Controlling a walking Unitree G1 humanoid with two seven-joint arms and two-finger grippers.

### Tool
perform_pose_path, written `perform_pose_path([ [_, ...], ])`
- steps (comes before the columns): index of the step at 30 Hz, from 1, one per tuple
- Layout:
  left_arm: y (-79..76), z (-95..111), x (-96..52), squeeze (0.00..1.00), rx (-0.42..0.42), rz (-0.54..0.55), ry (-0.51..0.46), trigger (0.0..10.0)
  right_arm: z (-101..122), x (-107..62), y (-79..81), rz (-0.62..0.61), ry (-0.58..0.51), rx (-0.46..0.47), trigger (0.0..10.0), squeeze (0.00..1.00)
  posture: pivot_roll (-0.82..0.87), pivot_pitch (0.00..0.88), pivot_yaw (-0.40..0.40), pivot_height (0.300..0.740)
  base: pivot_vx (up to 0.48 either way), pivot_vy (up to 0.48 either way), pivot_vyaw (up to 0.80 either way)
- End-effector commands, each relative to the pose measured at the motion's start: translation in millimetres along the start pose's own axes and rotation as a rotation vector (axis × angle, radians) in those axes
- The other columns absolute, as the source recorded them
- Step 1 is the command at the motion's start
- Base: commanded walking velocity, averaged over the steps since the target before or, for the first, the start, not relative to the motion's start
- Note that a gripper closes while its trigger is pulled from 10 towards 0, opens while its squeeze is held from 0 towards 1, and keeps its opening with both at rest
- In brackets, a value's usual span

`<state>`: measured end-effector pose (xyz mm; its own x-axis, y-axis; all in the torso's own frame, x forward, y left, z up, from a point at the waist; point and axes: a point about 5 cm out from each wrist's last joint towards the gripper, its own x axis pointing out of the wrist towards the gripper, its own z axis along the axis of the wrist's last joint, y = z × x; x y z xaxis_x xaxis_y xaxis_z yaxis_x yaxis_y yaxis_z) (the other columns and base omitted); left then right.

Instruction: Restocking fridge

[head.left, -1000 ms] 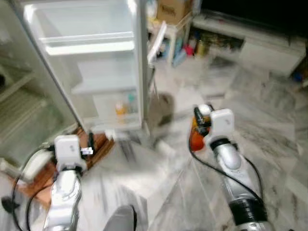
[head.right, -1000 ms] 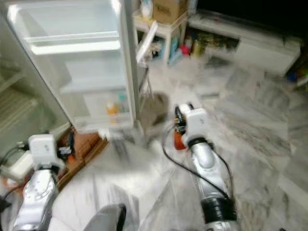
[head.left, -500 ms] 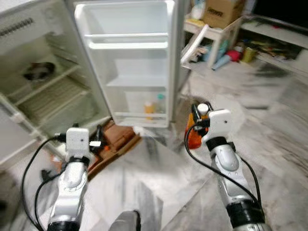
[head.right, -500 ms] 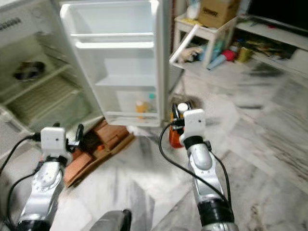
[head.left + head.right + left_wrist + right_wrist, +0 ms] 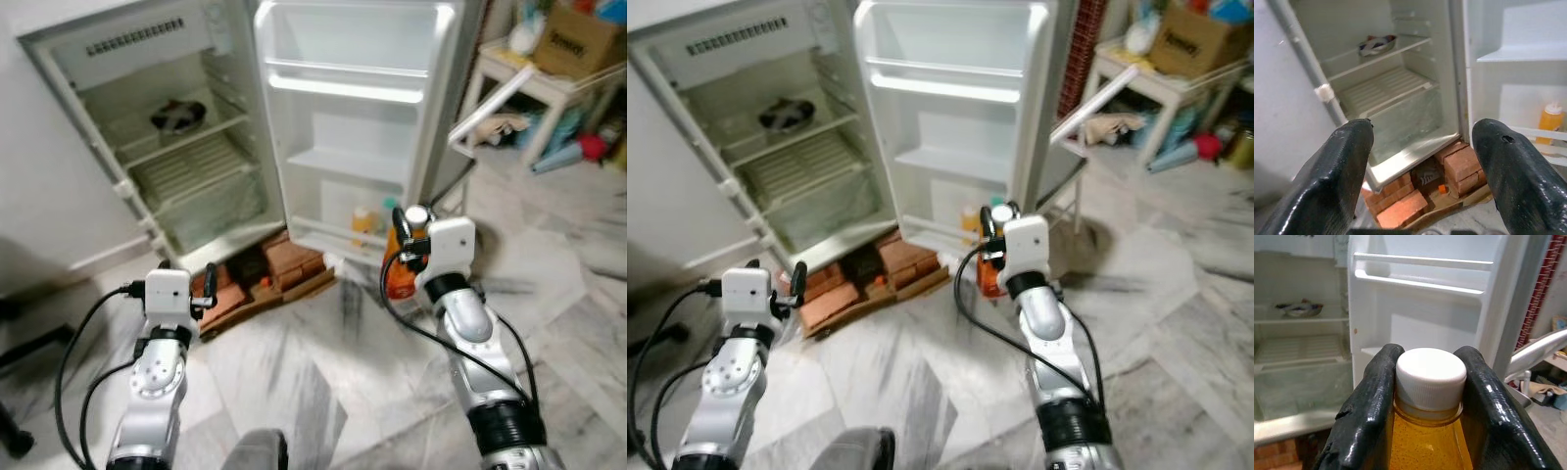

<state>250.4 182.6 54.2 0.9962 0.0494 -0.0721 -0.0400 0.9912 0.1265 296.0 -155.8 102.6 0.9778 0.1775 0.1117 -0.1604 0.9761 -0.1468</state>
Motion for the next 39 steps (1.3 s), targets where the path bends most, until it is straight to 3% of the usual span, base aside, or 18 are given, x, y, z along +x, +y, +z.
perform_pose_path([
  [1,11.2,0.6,0.3,0.0,0.005,0.034,0.004,10.0,9.9,7.2,2.6,0.01,-0.041,0.009,10.0,0.0,0.08,0.051,0.0,0.74,0.0,0.0,0.0],
  [19,13.6,-0.5,-2.1,0.0,-0.017,0.04,0.005,10.0,11.5,11.3,4.5,0.034,-0.044,0.008,10.0,0.0,0.08,0.068,-0.012,0.74,0.0,0.145,0.0],
  [29,11.8,-1.0,-3.6,0.0,-0.024,-0.002,0.003,10.0,13.8,14.2,5.8,0.041,-0.053,0.002,10.0,0.0,0.08,0.073,-0.013,0.74,0.0,0.429,0.0],
  [39,29.3,-0.7,-1.2,0.0,0.008,0.014,0.006,10.0,23.8,19.0,1.0,0.034,-0.08,-0.032,10.0,0.0,0.07,0.096,-0.014,0.74,0.163,0.405,0.0],
])
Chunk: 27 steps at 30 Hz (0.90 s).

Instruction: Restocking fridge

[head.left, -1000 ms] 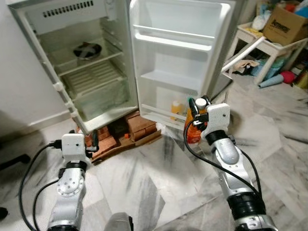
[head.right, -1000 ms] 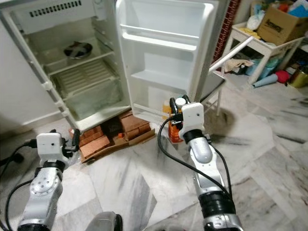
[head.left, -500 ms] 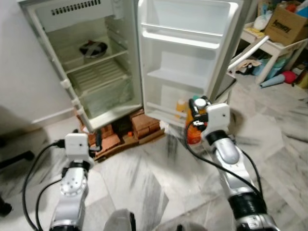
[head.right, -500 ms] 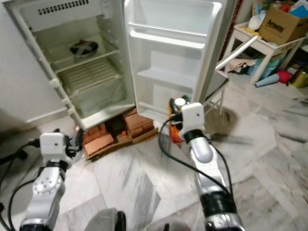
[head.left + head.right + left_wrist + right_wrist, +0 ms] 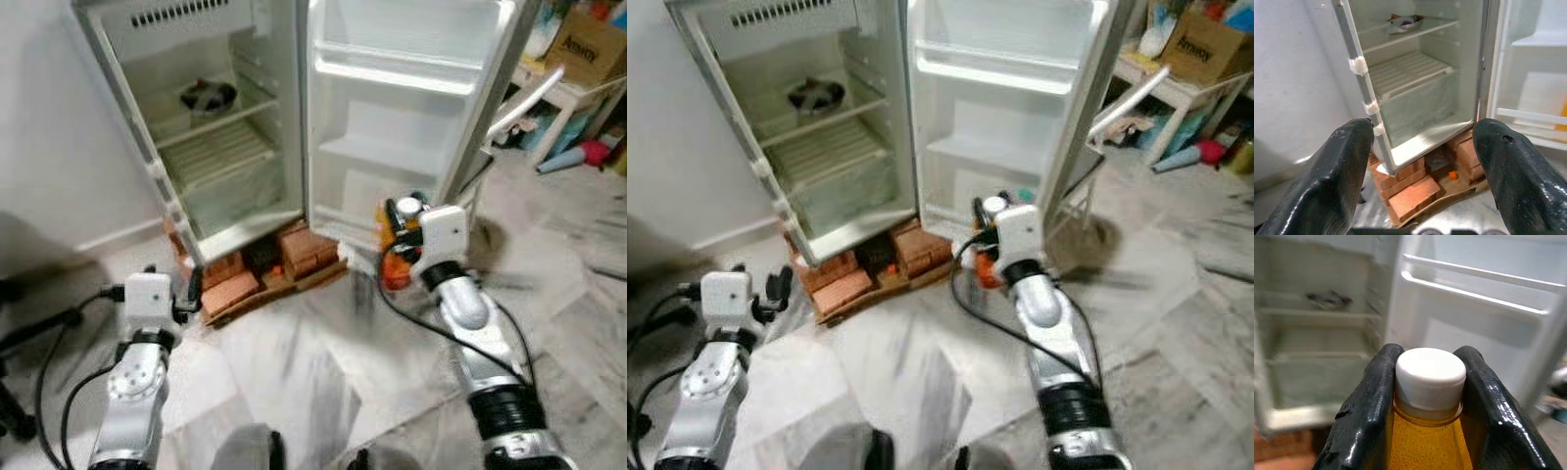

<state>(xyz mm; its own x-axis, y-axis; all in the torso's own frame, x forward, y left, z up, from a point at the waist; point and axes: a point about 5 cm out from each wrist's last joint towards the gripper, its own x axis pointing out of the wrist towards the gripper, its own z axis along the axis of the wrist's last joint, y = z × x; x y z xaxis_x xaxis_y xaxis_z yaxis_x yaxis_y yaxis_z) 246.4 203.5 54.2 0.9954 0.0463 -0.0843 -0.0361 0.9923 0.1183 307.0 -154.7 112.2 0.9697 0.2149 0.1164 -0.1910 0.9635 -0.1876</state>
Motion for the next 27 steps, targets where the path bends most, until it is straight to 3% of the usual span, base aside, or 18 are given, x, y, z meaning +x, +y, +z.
perform_pose_path([
  [1,8.9,2.5,1.9,0.0,0.015,0.019,-0.006,10.0,15.7,7.2,2.1,-0.005,-0.069,0.004,10.0,0.0,0.07,0.096,-0.014,0.74,0.315,0.364,0.0],
  [9,13.4,3.8,-0.2,0.0,0.027,0.004,-0.009,10.0,12.8,3.8,11.7,0.0,-0.064,0.025,10.0,0.0,0.07,0.1,-0.01,0.74,0.327,0.352,0.0],
  [14,11.9,1.8,-5.3,0.0,0.01,-0.009,-0.005,10.0,5.4,-3.5,7.4,-0.014,-0.035,0.023,10.0,0.0,0.08,0.082,-0.019,0.74,0.368,0.307,0.0],
  [21,14.1,-12.2,-28.7,0.0,-0.028,0.039,0.043,10.0,-11.2,-25.5,1.6,-0.056,0.036,0.052,10.0,0.0,0.1,0.076,-0.03,0.74,0.351,0.221,0.0],
  [27,21.5,-14.0,-38.1,0.0,-0.031,0.079,0.049,10.0,-19.0,-33.4,6.4,-0.067,0.074,0.08,10.0,0.0,0.11,0.063,-0.02,0.74,0.0,0.0,0.0],
])
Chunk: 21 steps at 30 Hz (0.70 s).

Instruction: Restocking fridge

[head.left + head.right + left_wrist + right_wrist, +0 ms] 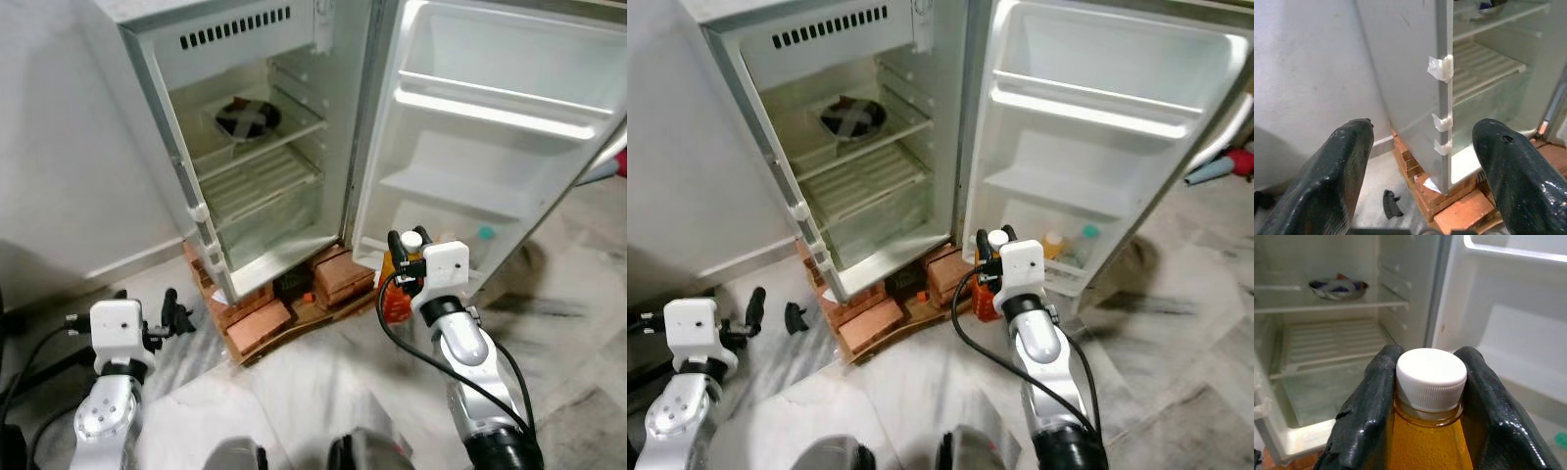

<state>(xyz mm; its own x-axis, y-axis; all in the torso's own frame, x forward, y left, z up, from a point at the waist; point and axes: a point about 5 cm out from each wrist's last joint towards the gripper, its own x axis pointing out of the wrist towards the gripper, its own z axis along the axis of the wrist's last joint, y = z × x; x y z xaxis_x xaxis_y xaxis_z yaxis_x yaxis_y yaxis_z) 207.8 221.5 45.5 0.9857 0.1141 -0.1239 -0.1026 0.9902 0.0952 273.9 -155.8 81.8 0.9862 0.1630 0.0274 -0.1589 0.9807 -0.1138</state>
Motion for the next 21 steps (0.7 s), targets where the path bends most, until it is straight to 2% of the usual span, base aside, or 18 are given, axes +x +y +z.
perform_pose_path([
  [1,3.6,0.4,-0.5,0.0,0.001,0.016,0.003,10.0,6.0,2.9,-4.7,-0.034,-0.018,0.017,10.0,0.0,0.11,0.063,-0.02,0.74,0.0,0.0,0.0],
  [3,2.1,4.5,4.3,0.0,0.0,0.017,-0.002,10.0,5.7,8.3,-8.1,-0.047,-0.006,0.043,10.0,0.0,0.11,0.064,-0.014,0.74,0.0,0.0,-0.8],
  [5,-2.5,8.2,5.7,0.0,0.041,-0.026,-0.018,10.0,7.7,10.3,-10.7,-0.052,-0.017,0.019,10.0,0.0,0.11,0.063,-0.019,0.74,0.0,0.0,-0.8],
  [10,-5.9,9.6,6.4,0.0,0.027,-0.042,-0.024,10.0,12.9,13.5,-8.6,-0.041,-0.031,0.02,10.0,0.0,0.11,0.068,-0.04,0.74,0.0,0.0,-0.66],
  [13,-4.4,6.1,7.5,0.0,0.048,-0.039,-0.007,10.0,10.8,14.3,-2.4,-0.024,-0.026,0.006,10.0,0.0,0.11,0.066,-0.049,0.74,0.0,0.0,0.0],
  [17,-6.1,6.6,7.9,0.0,0.039,-0.036,-0.008,10.0,8.4,16.1,4.5,0.033,-0.012,-0.004,10.0,0.0,0.11,0.08,-0.072,0.74,0.268,0.0,0.0],
  [21,-6.9,6.7,6.6,0.0,0.037,-0.04,-0.012,10.0,14.7,24.0,3.1,0.028,-0.035,-0.007,10.0,0.0,0.11,0.086,-0.071,0.74,0.315,0.0,0.0],
])
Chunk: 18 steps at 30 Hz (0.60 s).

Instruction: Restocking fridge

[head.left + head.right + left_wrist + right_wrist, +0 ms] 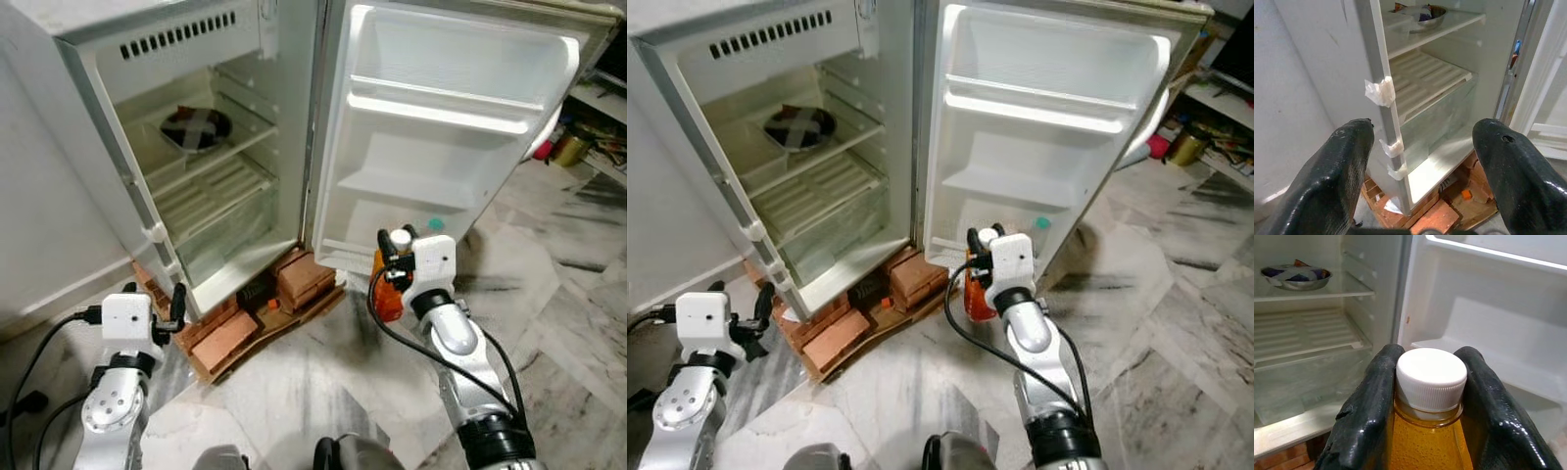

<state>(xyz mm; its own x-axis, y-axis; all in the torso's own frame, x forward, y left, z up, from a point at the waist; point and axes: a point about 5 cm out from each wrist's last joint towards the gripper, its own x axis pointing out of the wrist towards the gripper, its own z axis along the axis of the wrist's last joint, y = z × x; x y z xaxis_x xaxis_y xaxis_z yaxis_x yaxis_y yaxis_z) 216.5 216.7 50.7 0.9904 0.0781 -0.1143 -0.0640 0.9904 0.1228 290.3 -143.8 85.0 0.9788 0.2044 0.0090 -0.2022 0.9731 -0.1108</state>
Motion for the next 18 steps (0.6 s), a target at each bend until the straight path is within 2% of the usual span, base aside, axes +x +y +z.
perform_pose_path([
  [1,-1.8,0.5,-0.3,0.0,0.006,-0.006,0.001,10.0,11.9,7.2,-5.6,-0.018,-0.052,-0.011,10.0,0.0,0.12,0.088,-0.069,0.74,0.356,0.0,0.0],
  [7,-3.9,6.3,4.9,0.0,0.013,-0.022,-0.019,10.0,17.5,15.9,0.4,-0.019,-0.074,-0.014,10.0,0.0,0.12,0.1,-0.064,0.74,0.378,0.0,0.0],
  [12,-6.8,5.9,4.6,0.0,0.016,-0.035,-0.015,10.0,16.3,15.0,3.4,-0.018,-0.074,-0.012,10.0,0.0,0.12,0.108,-0.057,0.74,0.333,0.0,0.0],
  [18,-17.3,1.7,3.2,0.0,0.006,-0.081,0.014,10.0,16.6,13.1,0.2,-0.033,-0.082,-0.012,10.0,0.0,0.1,0.12,-0.051,0.74,0.351,0.0,0.0],
])
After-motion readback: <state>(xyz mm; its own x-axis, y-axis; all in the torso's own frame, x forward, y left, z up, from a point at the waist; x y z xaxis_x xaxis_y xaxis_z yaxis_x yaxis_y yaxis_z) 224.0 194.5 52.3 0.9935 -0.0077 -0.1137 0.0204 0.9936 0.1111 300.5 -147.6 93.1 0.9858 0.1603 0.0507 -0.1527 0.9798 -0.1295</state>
